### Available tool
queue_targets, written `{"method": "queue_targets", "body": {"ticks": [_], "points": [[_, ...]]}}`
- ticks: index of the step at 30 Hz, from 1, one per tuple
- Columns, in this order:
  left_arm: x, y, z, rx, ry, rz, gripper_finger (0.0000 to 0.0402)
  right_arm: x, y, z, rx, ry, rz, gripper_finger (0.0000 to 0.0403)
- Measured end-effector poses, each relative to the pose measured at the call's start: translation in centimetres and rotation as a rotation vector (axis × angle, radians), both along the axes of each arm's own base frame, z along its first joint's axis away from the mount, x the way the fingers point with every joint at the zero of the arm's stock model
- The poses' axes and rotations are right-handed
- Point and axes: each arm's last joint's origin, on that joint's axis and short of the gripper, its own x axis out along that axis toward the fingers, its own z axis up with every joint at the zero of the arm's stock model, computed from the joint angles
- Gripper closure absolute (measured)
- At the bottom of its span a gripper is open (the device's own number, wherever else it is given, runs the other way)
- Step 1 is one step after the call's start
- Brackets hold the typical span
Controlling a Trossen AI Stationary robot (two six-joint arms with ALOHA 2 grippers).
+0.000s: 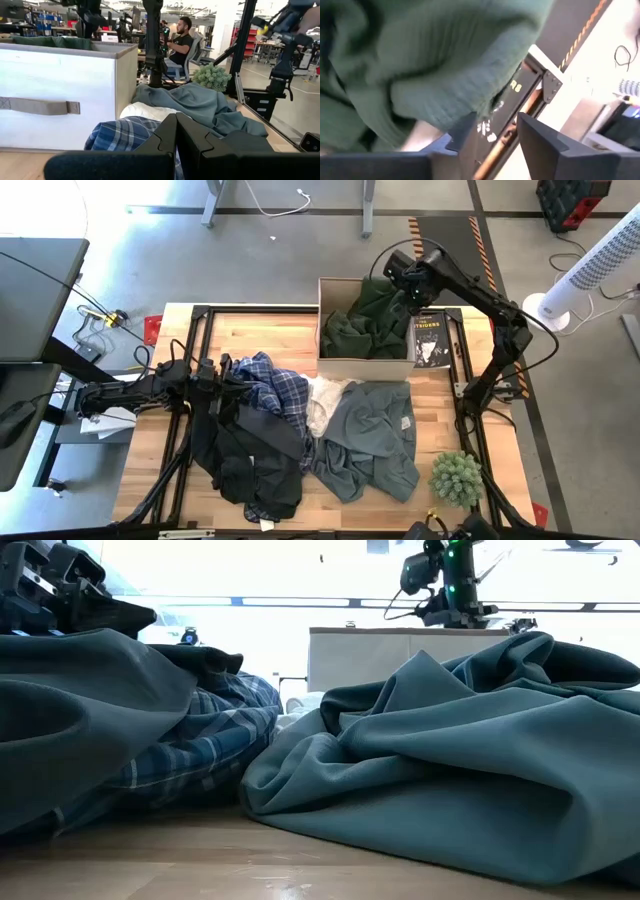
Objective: Sort clothes
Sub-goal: Put the green shirt into the laundry organizer
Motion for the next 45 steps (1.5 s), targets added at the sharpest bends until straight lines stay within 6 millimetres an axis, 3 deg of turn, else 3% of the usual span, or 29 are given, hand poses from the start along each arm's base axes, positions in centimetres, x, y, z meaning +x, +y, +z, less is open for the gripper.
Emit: {"method": "queue_targets", "body": {"ticks": [6, 11, 15, 20, 25, 28, 34, 45], "points": [[0.0, 0.0, 0.0, -0.024, 0.001, -0.001, 0.0398, -0.4, 0.3, -2.7, 0.087, 0.122, 0.099, 0.0254], [0.0, 0.0, 0.0, -0.024, 0.0, 0.0, 0.0398, -0.5, 0.2, -3.2, 0.052, 0.144, 0.069, 0.0253], [0.0, 0.0, 0.0, -0.024, 0.0, -0.001, 0.0398, 0.0, -0.1, -1.3, -0.044, 0.04, 0.051, 0.0253], [0.0, 0.0, 0.0, -0.024, 0.001, -0.001, 0.0398, 0.4, 0.0, 2.2, -0.148, -0.271, 0.063, 0.0254], [0.0, 0.0, 0.0, -0.024, 0.0, 0.0, 0.0398, 0.7, 0.4, 3.7, -0.138, -0.505, 0.076, 0.0254], [0.0, 0.0, 0.0, -0.024, 0.001, -0.001, 0.0398, 0.7, 0.8, 3.6, -0.134, -0.465, 0.069, 0.0254], [0.0, 0.0, 0.0, -0.025, 0.0, -0.001, 0.0398, -1.4, 1.9, 2.9, -0.113, -0.245, -0.182, 0.0254], [0.0, 0.0, 0.0, -0.025, 0.0, -0.001, 0.0398, -1.3, 1.0, 2.0, -0.12, -0.238, -0.12, 0.0254]]}}
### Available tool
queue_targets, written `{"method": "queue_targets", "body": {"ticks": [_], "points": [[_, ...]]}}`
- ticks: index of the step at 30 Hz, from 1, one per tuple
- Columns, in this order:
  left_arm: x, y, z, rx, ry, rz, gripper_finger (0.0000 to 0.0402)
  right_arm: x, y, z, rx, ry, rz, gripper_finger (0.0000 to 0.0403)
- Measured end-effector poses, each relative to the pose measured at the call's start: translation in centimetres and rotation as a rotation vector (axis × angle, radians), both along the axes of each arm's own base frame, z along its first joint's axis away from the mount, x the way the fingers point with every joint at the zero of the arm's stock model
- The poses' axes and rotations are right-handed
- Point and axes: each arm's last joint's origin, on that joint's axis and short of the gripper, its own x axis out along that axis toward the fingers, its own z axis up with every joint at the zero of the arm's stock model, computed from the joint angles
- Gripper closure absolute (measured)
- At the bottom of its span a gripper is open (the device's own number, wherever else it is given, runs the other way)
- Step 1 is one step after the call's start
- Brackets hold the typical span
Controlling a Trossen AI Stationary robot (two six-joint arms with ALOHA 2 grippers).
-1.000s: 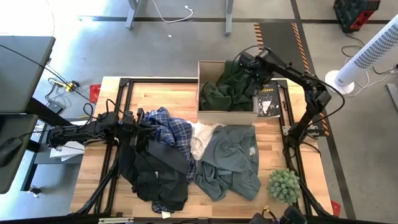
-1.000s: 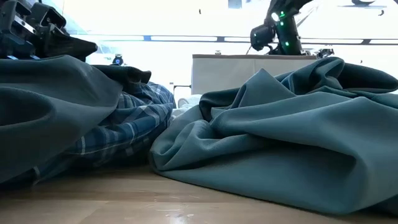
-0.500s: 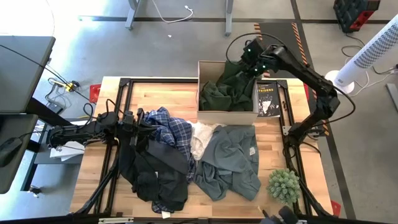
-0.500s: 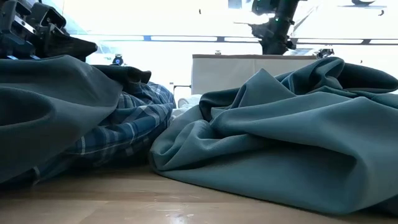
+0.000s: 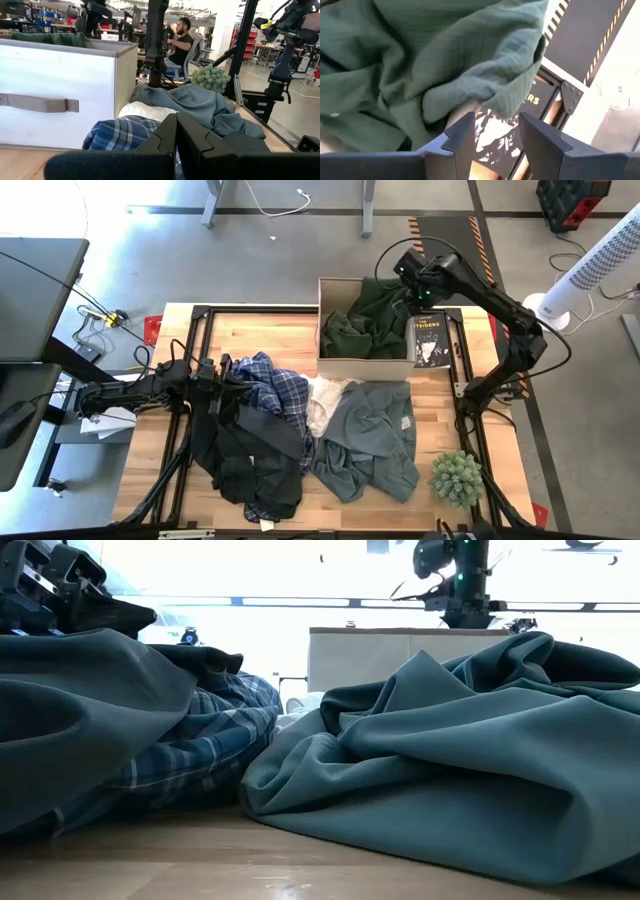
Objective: Sort clothes
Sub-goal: Put the green shirt into the laundry organizer
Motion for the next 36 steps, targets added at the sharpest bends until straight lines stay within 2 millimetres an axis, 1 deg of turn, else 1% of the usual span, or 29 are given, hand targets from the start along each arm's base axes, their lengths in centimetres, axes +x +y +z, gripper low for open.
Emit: {"method": "queue_targets", "body": {"ticks": [3, 6, 8, 11, 12, 13, 15, 17, 21, 24, 27, 29, 31, 33, 34, 36], "points": [[0.0, 0.0, 0.0, 0.0, 0.001, 0.0, 0.0398, -0.2, -0.6, -0.8, -0.002, 0.005, 0.001, 0.0256], [0.0, 0.0, 0.0, 0.001, 0.0, 0.0, 0.0398, -0.2, -1.0, -1.3, -0.011, 0.003, 0.016, 0.0276], [0.0, 0.0, 0.0, 0.001, 0.001, 0.0, 0.0398, -0.1, -1.1, -1.4, -0.021, 0.0, 0.035, 0.0305], [0.0, 0.0, 0.0, 0.001, 0.001, 0.0, 0.0398, 0.2, -1.3, -1.4, -0.042, -0.013, 0.053, 0.0373], [0.0, 0.0, 0.0, 0.001, 0.0, 0.0, 0.0398, 0.2, -1.3, -1.3, -0.046, -0.014, 0.059, 0.0387], [0.0, 0.0, 0.0, 0.001, 0.001, 0.0, 0.0398, 0.2, -1.4, -1.3, -0.054, -0.015, 0.058, 0.0393], [0.0, 0.0, 0.0, 0.001, 0.0, 0.0, 0.0398, 0.5, -1.3, -1.2, -0.09, -0.013, 0.054, 0.0391], [0.0, 0.0, 0.0, 0.001, 0.001, 0.0, 0.0398, 1.2, -1.0, -0.6, -0.146, -0.014, 0.073, 0.0397], [0.0, 0.0, 0.0, 0.001, 0.0, 0.0, 0.0398, 3.5, 0.1, 0.8, -0.277, -0.074, 0.175, 0.0399], [0.0, 0.0, 0.0, 0.001, 0.0, 0.0, 0.0398, 5.7, 1.3, 1.8, -0.356, -0.186, 0.28, 0.04], [0.0, 0.0, 0.0, 0.002, 0.0, 0.0, 0.0398, 7.8, 3.1, 2.3, -0.299, -0.37, 0.452, 0.0401], [0.0, 0.0, 0.0, 0.002, 0.0, 0.0, 0.0398, 8.9, 4.6, 2.5, -0.219, -0.486, 0.591, 0.0401], [0.0, 0.0, 0.0, 0.002, 0.0, 0.0, 0.0398, 9.7, 6.1, 2.5, -0.138, -0.558, 0.731, 0.0402], [0.0, 0.0, 0.0, 0.002, 0.0, 0.0, 0.0398, 10.1, 7.4, 2.5, -0.091, -0.574, 0.826, 0.0402], [0.0, 0.0, 0.0, 0.002, 0.0, 0.0, 0.0398, 10.3, 7.8, 2.4, -0.09, -0.568, 0.838, 0.0402], [0.0, 0.0, 0.0, 0.002, 0.0, 0.0, 0.0398, 10.3, 7.9, 2.4, -0.138, -0.519, 0.792, 0.0402]]}}
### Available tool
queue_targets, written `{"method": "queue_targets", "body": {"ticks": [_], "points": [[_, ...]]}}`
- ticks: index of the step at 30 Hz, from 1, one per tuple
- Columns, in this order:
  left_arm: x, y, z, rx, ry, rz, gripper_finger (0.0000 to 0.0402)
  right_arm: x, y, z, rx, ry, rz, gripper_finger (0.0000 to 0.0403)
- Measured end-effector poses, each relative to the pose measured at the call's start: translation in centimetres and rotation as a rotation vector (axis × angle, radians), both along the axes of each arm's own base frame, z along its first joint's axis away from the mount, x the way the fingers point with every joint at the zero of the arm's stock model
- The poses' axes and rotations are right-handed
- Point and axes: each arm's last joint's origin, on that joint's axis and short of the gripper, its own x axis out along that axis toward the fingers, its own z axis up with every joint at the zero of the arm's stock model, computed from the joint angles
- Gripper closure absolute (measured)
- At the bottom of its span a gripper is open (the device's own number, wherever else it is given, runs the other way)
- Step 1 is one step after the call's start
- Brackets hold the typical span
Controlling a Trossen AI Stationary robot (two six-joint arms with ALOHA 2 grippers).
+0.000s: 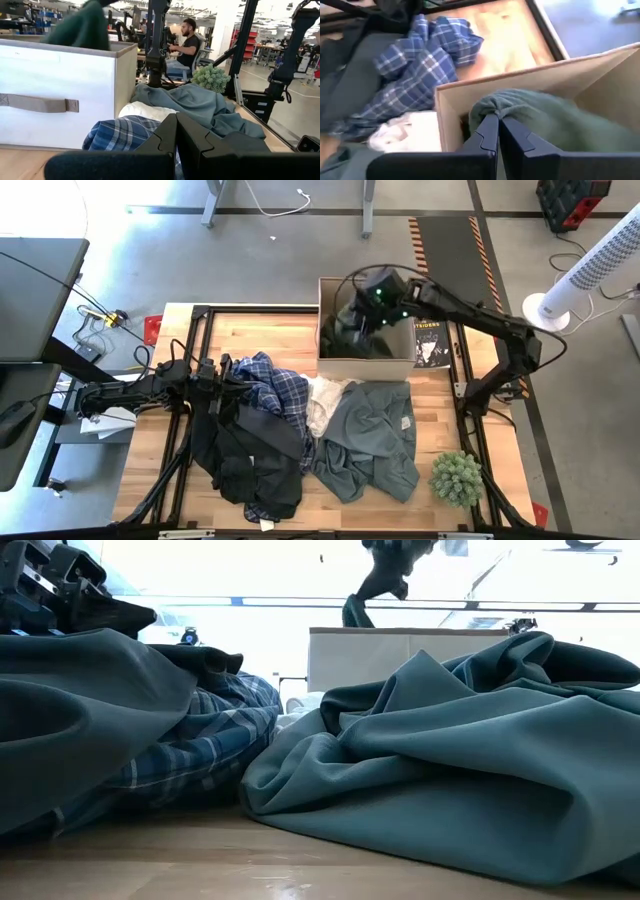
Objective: Sort clothes
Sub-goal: Put the green shirt into the laundry organizer
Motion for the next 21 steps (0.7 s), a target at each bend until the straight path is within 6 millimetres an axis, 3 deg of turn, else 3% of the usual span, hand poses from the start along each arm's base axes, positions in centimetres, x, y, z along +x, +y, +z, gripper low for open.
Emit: {"method": "queue_targets", "body": {"ticks": [4, 7, 12, 17, 21], "points": [[0.0, 0.0, 0.0, -0.001, 0.0, 0.0, 0.0398, -1.1, -1.4, -0.4, -0.097, 0.098, -0.253, 0.0402], [0.0, 0.0, 0.0, -0.001, 0.0, 0.0, 0.0398, -2.2, -2.9, -1.0, -0.054, 0.154, -0.393, 0.0402], [0.0, 0.0, 0.0, -0.001, 0.0, 0.0, 0.0398, -3.2, -4.2, -4.3, 0.06, 0.279, -0.457, 0.0398], [0.0, 0.0, 0.0, 0.0, 0.0, 0.002, 0.0398, -3.4, -3.8, -7.8, 0.155, 0.381, -0.435, 0.0347], [0.0, 0.0, 0.0, 0.0, 0.0, 0.003, 0.0398, -3.8, -3.8, -6.3, 0.17, 0.385, -0.477, 0.0294]]}}
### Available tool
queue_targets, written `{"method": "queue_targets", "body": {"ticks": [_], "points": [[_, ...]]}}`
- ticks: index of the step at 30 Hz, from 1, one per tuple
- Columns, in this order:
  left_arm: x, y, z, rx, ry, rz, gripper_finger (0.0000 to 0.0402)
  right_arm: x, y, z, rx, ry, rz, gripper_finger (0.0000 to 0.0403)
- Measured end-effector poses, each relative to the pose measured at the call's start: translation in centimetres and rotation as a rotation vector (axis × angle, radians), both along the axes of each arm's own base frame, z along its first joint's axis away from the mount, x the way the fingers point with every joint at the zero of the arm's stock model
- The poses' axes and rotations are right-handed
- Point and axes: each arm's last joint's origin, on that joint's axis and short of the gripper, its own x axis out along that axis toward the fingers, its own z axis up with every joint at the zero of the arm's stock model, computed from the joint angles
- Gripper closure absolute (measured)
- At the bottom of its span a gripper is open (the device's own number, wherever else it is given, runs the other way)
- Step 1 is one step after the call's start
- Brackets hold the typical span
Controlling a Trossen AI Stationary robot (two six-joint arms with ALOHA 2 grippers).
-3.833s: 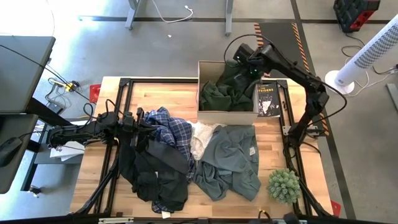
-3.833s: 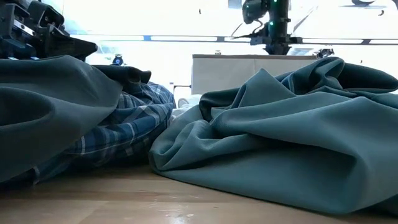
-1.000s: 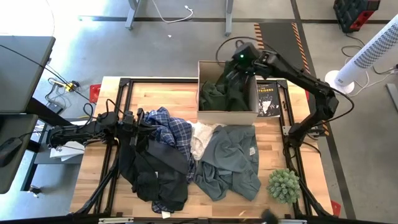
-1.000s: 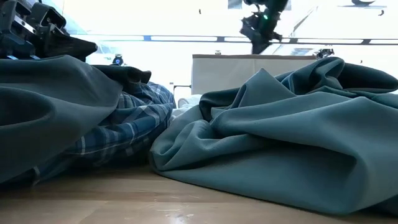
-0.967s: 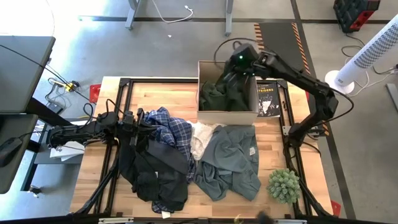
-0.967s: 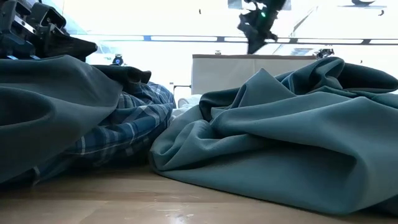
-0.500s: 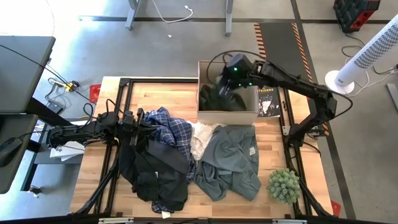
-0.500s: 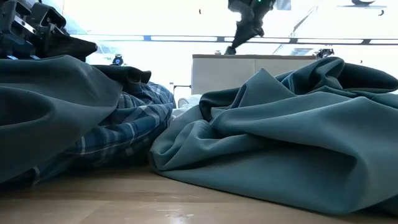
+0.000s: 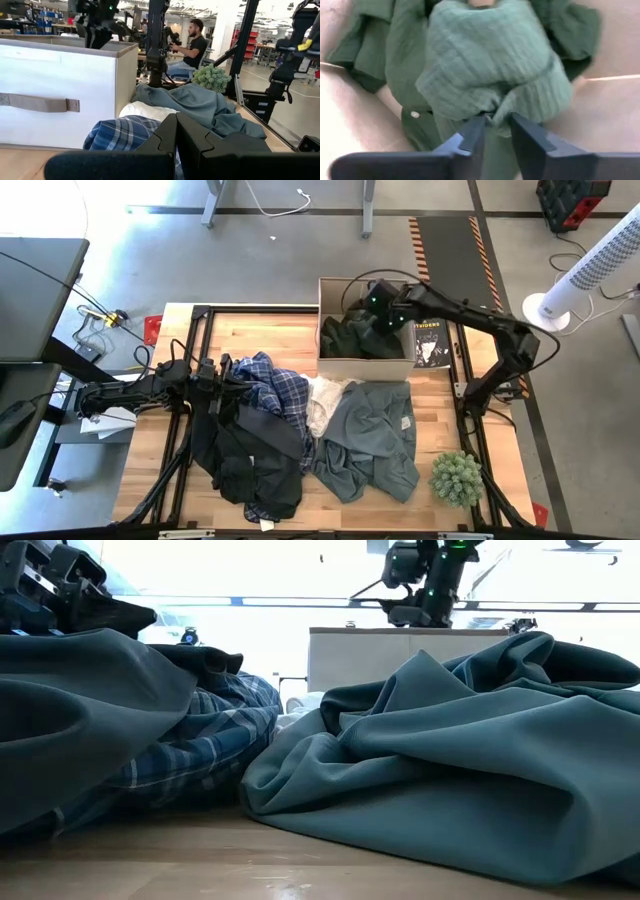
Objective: Sort clothes
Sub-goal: Put the green shirt into the laundry organizer
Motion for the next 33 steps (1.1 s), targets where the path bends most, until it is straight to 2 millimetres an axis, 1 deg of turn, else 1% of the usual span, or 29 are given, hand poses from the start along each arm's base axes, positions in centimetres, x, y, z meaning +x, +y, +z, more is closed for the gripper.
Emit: {"method": "queue_targets", "body": {"ticks": [3, 6, 8, 10, 12, 13, 17, 20, 22, 23, 25, 27, 29, 31, 33], "points": [[0.0, 0.0, 0.0, 0.0, 0.0, 0.0, 0.0398, -0.2, 0.0, 2.7, -0.055, -0.027, -0.061, 0.0272], [0.0, 0.0, 0.0, 0.0, 0.0, 0.0, 0.0398, -0.1, -0.3, 4.8, -0.131, -0.103, -0.112, 0.0268], [0.0, 0.0, 0.0, 0.0, 0.0, 0.001, 0.0398, 0.6, -0.4, 5.3, -0.164, -0.174, -0.091, 0.0269], [0.0, 0.0, 0.0, 0.0, 0.0, 0.0, 0.0398, 1.4, -0.6, 4.9, -0.158, -0.245, -0.045, 0.0269], [0.0, 0.0, 0.0, 0.0, 0.0, 0.0, 0.0398, 2.4, -0.8, 3.5, -0.112, -0.282, -0.016, 0.0269], [0.0, 0.0, 0.0, 0.0, 0.0, 0.0, 0.0398, 2.8, -1.0, 2.4, -0.087, -0.275, -0.014, 0.0269], [0.0, 0.0, 0.0, 0.0, 0.001, 0.0, 0.0398, 4.0, -1.7, -3.9, 0.0, -0.133, -0.026, 0.027], [0.0, 0.0, 0.0, 0.0, 0.0, 0.001, 0.0398, 4.3, -1.9, -9.0, 0.084, 0.007, -0.052, 0.027], [0.0, 0.0, 0.0, 0.0, 0.0, 0.001, 0.0398, 4.3, -1.9, -12.0, 0.138, 0.089, -0.046, 0.027], [0.0, 0.0, 0.0, 0.0, 0.0, 0.001, 0.0398, 4.3, -1.8, -13.2, 0.164, 0.122, -0.031, 0.027], [0.0, 0.0, 0.0, 0.0, 0.0, 0.001, 0.0398, 4.4, -1.8, -14.6, 0.204, 0.162, -0.003, 0.027], [0.0, 0.0, 0.0, 0.0, 0.0, 0.001, 0.0398, 4.6, -1.9, -14.8, 0.232, 0.185, 0.008, 0.027], [0.0, 0.0, 0.0, 0.0, 0.0, 0.001, 0.0398, 4.9, -2.0, -13.7, 0.231, 0.186, 0.015, 0.027], [0.0, 0.0, 0.0, 0.0, 0.0, 0.001, 0.0398, 5.2, -2.1, -11.7, 0.2, 0.179, 0.021, 0.027], [0.0, 0.0, 0.0, 0.0, 0.0, 0.001, 0.0398, 5.5, -2.0, -8.7, 0.13, 0.164, 0.02, 0.027]]}}
